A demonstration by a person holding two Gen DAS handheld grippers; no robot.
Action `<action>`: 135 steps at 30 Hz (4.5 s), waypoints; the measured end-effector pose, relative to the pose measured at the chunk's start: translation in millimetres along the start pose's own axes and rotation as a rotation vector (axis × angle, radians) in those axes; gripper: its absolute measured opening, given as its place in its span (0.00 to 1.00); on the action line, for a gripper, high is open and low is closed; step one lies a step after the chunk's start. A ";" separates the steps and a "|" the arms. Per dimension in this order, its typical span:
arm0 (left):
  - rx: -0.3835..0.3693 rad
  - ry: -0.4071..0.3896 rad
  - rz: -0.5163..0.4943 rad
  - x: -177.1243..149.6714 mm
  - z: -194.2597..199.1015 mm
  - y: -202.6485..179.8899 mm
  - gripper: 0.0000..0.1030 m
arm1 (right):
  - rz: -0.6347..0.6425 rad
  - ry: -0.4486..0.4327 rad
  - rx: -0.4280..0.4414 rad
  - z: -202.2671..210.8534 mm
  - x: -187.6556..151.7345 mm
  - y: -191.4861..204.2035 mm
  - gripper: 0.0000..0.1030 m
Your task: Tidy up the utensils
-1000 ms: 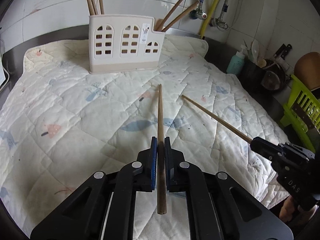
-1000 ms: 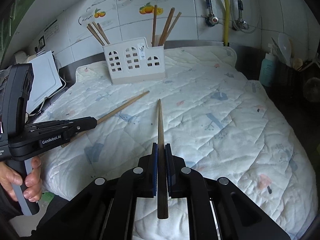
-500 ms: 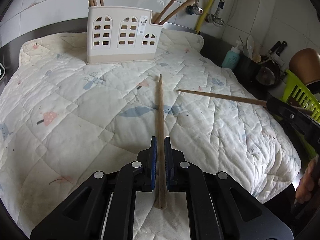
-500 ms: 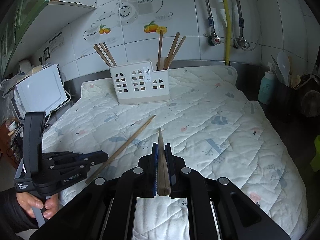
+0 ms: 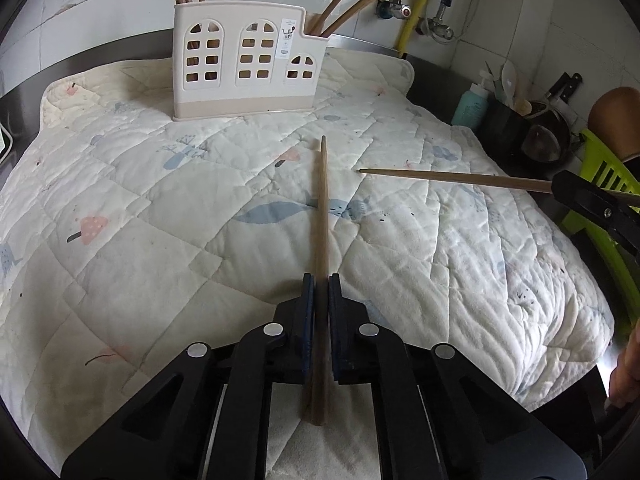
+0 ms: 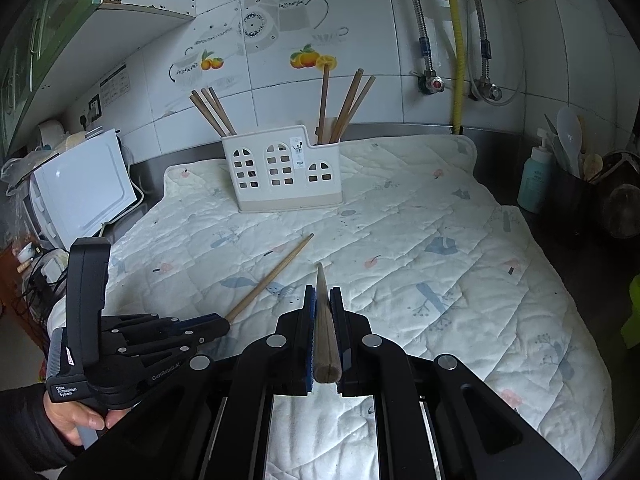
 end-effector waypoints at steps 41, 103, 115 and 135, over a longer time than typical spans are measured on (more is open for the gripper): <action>-0.005 -0.364 -0.084 171.4 98.5 35.1 0.05 | 0.265 -0.040 0.009 -69.2 235.7 30.5 0.07; 0.179 -0.504 -0.094 215.6 130.8 42.6 0.93 | 0.141 -0.046 0.074 -50.8 138.5 35.6 0.70; 0.234 -0.430 -0.032 155.5 144.8 62.4 0.95 | 0.080 -0.028 0.041 -35.7 100.4 42.8 0.84; 0.351 -0.361 -0.021 106.3 156.0 72.6 0.95 | 0.088 -0.036 -0.039 -23.2 77.7 50.5 0.88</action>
Point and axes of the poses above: each gripper's, at about its wrist camera, not at the fingertips, and z roughly against the way its jaws point, y to its left, x to its top, the point moved 1 cm from there along -z, roughly the way its jaws point, and after that the axes turned 3 degrees about -y, right-handed, at the moved point
